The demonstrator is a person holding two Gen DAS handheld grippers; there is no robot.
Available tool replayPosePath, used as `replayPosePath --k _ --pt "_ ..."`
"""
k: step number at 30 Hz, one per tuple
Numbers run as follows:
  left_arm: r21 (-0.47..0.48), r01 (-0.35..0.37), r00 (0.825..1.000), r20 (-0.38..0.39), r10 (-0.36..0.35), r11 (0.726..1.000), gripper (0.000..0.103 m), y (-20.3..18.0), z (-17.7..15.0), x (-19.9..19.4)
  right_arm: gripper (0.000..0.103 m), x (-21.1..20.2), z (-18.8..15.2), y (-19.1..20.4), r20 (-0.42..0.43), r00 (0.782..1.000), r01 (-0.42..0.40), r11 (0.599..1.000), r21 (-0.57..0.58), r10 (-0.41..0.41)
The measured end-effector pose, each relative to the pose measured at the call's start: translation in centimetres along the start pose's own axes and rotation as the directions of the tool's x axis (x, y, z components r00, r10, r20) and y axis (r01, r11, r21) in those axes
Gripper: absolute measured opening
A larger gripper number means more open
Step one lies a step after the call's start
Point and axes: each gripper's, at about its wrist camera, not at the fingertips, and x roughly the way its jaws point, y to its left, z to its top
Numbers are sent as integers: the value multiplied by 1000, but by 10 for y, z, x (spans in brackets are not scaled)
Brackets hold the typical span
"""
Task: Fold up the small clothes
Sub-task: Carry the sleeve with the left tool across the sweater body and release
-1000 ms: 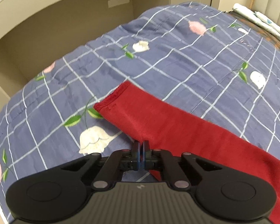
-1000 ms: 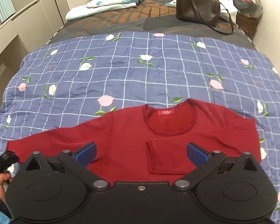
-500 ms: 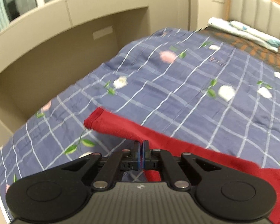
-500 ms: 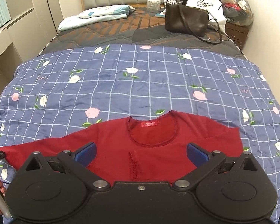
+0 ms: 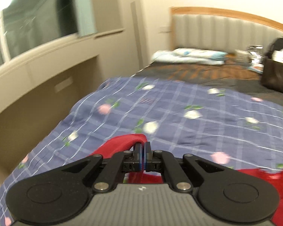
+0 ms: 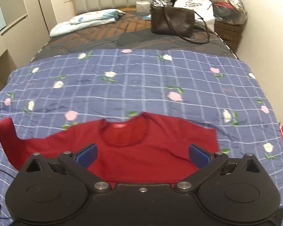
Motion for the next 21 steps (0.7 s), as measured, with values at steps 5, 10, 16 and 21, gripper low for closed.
replayPosePath --k 5,10,16,21 --pt "163 73 995 57 -84 984 0 -82 -8 -35 102 12 -23 -60 -42 997 59 998 -5 -59" --pt "382 166 983 14 -186 909 0 -170 -45 -51 102 29 -47 -115 -101 986 133 991 1 -132" --pt "555 294 955 -131 -267 779 3 -247 -102 -51 102 39 -73 -161 -139 977 170 985 41 -163" --pt "560 370 929 -206 -309 741 22 -267 -132 -54 102 46 -84 -175 -146 980 150 986 71 -138"
